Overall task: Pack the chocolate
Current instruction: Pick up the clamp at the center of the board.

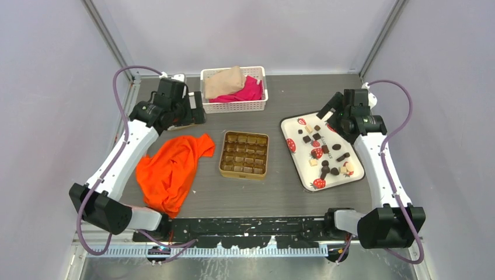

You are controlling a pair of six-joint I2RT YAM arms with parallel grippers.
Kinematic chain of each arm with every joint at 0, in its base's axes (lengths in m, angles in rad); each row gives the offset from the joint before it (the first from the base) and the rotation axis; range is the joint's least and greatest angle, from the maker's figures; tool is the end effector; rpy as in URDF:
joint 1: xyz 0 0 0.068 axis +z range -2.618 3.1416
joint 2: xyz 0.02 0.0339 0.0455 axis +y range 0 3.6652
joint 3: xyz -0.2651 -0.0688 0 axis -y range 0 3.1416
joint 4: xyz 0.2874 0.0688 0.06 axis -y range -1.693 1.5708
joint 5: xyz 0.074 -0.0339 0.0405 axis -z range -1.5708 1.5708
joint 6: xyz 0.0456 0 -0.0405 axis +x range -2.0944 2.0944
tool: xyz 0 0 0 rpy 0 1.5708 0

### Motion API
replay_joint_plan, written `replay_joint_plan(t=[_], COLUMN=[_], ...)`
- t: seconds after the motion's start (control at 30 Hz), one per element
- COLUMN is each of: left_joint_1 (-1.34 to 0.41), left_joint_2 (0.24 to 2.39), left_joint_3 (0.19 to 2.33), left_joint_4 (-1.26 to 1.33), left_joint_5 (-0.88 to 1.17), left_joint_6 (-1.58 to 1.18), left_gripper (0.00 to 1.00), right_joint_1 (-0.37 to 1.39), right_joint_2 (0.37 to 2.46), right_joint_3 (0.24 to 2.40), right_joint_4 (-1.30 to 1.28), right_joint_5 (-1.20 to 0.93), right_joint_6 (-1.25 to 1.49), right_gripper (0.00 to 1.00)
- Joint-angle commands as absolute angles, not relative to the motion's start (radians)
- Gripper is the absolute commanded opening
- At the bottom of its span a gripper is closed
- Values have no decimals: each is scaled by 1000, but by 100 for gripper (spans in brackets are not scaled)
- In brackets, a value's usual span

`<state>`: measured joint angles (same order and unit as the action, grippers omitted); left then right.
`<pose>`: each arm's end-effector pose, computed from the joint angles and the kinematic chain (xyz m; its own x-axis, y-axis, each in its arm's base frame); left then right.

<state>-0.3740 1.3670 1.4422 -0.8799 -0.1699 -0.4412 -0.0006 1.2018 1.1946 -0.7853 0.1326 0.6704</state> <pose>0.3108 -0.1137 0.3688 -0.7137 -0.1720 -0.6790 -0.0595 0.9808 -0.1859 0.2959 -0.0062 0.3338 -0.5000 0.6161 -0.6086 0.5156 0.7764 0.3624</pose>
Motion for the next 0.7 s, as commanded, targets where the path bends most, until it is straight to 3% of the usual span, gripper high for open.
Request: replay_joint_plan(t=[0.0,0.37,0.67], left_joint_1=[-377,-445,-524], left_joint_2=[1289,1302,1139], left_joint_3=[1412,1402,1155], left_joint_4=[-772,-797,-783], left_joint_5=[-141,-109,-106], left_joint_6=[-433,-397,-506], left_gripper=[99,94,94], right_joint_1=[61,359,560], right_joint_2=[1176,1209,1221], right_joint_3=[1220,1224,1146], right_joint_4=[-746,-770,-766], right_joint_5=[135,224,219], right_joint_6=[602,454,487], right_gripper=[100,100,100])
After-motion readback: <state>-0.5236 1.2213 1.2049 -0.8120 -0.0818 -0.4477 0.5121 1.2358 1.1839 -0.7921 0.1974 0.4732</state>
